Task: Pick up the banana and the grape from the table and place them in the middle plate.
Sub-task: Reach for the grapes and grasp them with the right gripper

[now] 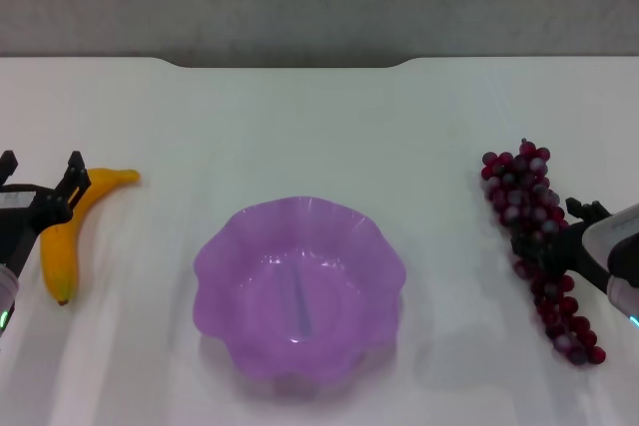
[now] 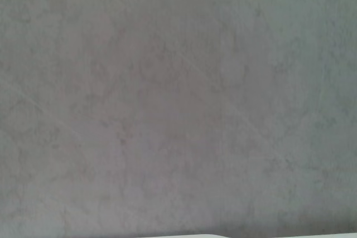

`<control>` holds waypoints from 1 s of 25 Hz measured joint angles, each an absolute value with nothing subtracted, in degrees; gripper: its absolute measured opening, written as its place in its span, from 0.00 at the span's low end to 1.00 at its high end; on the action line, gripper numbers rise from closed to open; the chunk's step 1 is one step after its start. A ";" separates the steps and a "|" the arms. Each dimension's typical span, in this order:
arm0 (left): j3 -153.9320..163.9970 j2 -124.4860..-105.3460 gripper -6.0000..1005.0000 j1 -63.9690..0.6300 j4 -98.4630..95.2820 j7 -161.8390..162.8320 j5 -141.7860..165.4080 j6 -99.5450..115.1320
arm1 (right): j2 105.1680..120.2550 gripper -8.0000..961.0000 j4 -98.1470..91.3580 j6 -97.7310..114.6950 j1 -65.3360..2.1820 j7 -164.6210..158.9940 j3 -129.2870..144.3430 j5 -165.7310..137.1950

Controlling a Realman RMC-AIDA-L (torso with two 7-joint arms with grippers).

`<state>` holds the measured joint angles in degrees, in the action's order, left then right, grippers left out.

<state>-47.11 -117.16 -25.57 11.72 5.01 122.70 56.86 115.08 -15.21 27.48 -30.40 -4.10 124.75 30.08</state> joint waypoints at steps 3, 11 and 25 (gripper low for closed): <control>-47.11 -117.16 0.86 -25.58 11.73 5.01 122.70 56.86 | 115.19 0.93 -15.21 27.17 -29.95 -4.11 125.07 29.85; -47.11 -117.16 0.86 -25.58 11.58 5.00 122.70 56.87 | 115.22 0.93 -15.08 25.70 -28.86 -4.14 125.93 29.80; -47.11 -117.16 0.86 -25.58 11.51 5.01 122.70 56.87 | 115.23 0.93 -15.05 25.62 -28.47 -4.09 126.30 29.80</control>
<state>-47.11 -117.16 -25.58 11.51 5.01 122.70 56.87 115.23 -15.05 25.62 -28.47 -4.09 126.30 29.80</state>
